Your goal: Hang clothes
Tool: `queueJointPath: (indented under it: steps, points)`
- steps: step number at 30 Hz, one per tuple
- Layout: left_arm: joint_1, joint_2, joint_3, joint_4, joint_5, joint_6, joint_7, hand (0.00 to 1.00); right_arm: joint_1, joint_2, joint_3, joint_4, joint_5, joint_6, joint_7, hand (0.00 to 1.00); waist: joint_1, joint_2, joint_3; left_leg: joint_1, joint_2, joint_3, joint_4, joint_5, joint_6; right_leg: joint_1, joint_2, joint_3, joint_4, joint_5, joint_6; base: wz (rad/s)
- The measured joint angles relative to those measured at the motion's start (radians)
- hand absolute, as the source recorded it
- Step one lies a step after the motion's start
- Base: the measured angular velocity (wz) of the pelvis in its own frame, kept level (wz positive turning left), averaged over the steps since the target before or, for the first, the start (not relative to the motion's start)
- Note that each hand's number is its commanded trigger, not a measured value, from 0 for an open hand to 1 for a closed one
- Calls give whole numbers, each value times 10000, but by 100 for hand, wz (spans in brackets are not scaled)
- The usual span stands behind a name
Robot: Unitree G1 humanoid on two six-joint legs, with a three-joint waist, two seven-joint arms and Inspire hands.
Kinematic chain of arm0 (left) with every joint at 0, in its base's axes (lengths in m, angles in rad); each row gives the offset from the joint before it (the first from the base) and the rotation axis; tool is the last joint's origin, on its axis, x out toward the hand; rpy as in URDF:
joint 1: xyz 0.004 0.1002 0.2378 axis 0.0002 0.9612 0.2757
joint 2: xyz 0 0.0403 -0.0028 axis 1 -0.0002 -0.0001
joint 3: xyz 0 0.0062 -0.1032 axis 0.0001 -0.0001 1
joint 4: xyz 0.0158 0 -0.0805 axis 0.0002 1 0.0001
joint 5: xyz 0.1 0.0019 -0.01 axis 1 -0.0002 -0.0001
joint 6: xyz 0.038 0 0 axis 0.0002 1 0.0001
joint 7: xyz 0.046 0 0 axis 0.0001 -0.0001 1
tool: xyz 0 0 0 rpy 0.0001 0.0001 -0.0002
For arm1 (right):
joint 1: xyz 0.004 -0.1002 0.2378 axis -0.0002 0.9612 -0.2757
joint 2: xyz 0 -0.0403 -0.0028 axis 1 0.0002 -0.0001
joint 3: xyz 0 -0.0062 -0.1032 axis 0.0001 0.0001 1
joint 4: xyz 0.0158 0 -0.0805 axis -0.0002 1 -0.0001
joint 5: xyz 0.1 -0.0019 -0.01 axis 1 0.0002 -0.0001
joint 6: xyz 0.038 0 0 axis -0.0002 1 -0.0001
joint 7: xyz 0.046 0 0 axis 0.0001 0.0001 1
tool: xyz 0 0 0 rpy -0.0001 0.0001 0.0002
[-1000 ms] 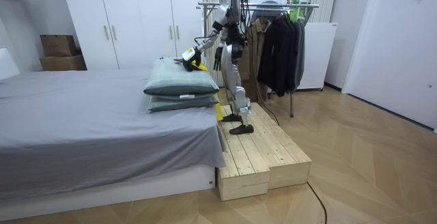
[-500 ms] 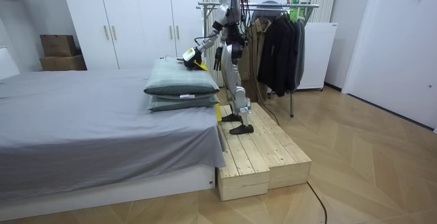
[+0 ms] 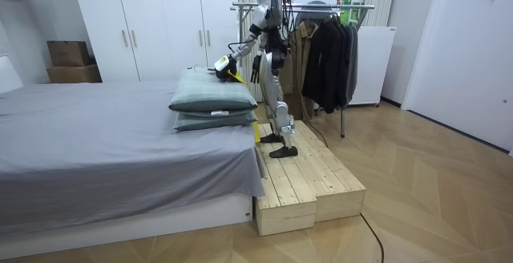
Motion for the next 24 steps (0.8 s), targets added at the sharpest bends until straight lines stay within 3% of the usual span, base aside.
queueJointPath:
  steps: [8, 19, 24]
  points:
    - [176, 0, -14, -68, 12, 0, 27, 100, 88, -4, -64, -45, 22, -9, 10, 0, 2, 61, -16, 347, -4, -14, -33, 0, 0, 341, 2, 27, -39, -1, 2, 0]
    - [666, 105, -12, -1010, 23, -8, 450, 100, 261, -26, -95, -37, 139, -122, 3, 0, 21, 139, -18, 623, 0, 98, -33, 4, -7, 667, 25, 204, -213, -3, 5, -3]
    - [999, 416, -75, -2179, 106, -23, 552, 100, 393, -33, -218, -25, 214, -117, -13, 0, -20, 113, -18, 786, -3, -74, -31, 4, -7, 855, 12, 56, -172, -2, 3, 8]
